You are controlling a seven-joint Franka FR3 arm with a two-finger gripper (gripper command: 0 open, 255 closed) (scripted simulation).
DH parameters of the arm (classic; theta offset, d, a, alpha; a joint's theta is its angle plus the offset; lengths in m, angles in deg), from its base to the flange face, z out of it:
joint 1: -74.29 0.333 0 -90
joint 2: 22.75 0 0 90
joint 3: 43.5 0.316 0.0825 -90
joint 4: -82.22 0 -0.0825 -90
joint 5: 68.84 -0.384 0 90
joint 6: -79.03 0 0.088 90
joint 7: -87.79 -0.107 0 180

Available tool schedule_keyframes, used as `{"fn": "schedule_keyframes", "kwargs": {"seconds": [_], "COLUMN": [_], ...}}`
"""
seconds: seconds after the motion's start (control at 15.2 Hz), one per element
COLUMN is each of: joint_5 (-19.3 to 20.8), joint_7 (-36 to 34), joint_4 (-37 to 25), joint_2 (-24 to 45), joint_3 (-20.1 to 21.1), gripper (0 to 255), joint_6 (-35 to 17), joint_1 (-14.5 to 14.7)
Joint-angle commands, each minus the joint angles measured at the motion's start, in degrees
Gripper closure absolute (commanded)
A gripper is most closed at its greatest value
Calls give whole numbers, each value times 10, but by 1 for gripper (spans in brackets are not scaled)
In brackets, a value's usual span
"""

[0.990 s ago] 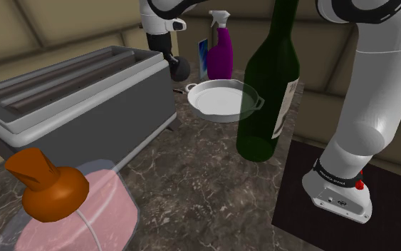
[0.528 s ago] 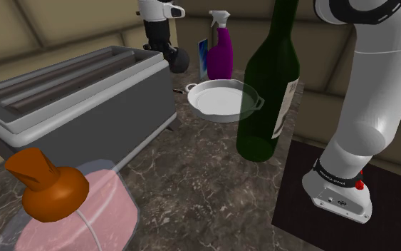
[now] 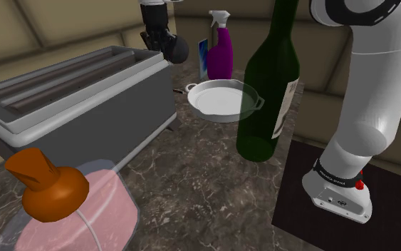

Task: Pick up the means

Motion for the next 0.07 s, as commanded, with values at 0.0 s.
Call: {"fn": "schedule_keyframes", "kwargs": {"seconds": [0.0], "joint_5": [1], "joint_7": [0], "joint_4": [-9], "joint_2": [2], "joint_3": [0], "gripper": [255], "joint_6": [6], "joint_1": [2]}}
